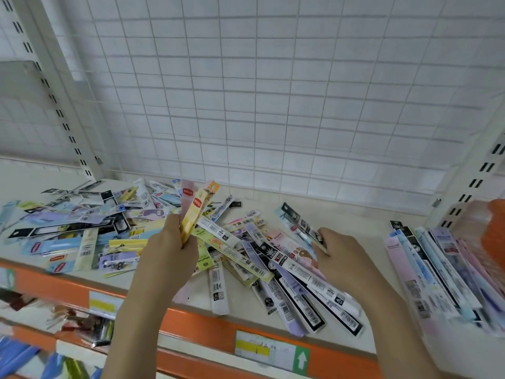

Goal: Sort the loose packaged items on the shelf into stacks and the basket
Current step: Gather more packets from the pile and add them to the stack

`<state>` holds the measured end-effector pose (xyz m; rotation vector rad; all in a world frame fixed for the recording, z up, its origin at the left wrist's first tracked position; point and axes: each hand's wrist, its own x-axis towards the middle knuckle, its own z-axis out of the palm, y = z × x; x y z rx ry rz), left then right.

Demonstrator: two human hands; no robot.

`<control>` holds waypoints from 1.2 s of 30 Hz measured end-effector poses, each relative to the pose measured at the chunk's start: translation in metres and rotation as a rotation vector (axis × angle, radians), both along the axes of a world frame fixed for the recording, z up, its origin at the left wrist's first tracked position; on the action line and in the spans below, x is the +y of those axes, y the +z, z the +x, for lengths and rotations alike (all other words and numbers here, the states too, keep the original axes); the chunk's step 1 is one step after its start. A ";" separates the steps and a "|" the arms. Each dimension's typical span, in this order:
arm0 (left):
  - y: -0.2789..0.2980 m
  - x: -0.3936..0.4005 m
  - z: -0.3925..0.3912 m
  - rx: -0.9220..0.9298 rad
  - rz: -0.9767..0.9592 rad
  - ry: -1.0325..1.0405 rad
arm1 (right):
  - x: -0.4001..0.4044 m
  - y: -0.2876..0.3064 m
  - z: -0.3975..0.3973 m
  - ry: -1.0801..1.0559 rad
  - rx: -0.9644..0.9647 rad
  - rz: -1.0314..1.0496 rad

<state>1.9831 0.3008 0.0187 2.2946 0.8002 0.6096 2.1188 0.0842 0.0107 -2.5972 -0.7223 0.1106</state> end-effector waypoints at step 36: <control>-0.023 -0.019 0.031 0.215 0.030 0.128 | -0.024 -0.012 0.015 -0.096 0.020 0.087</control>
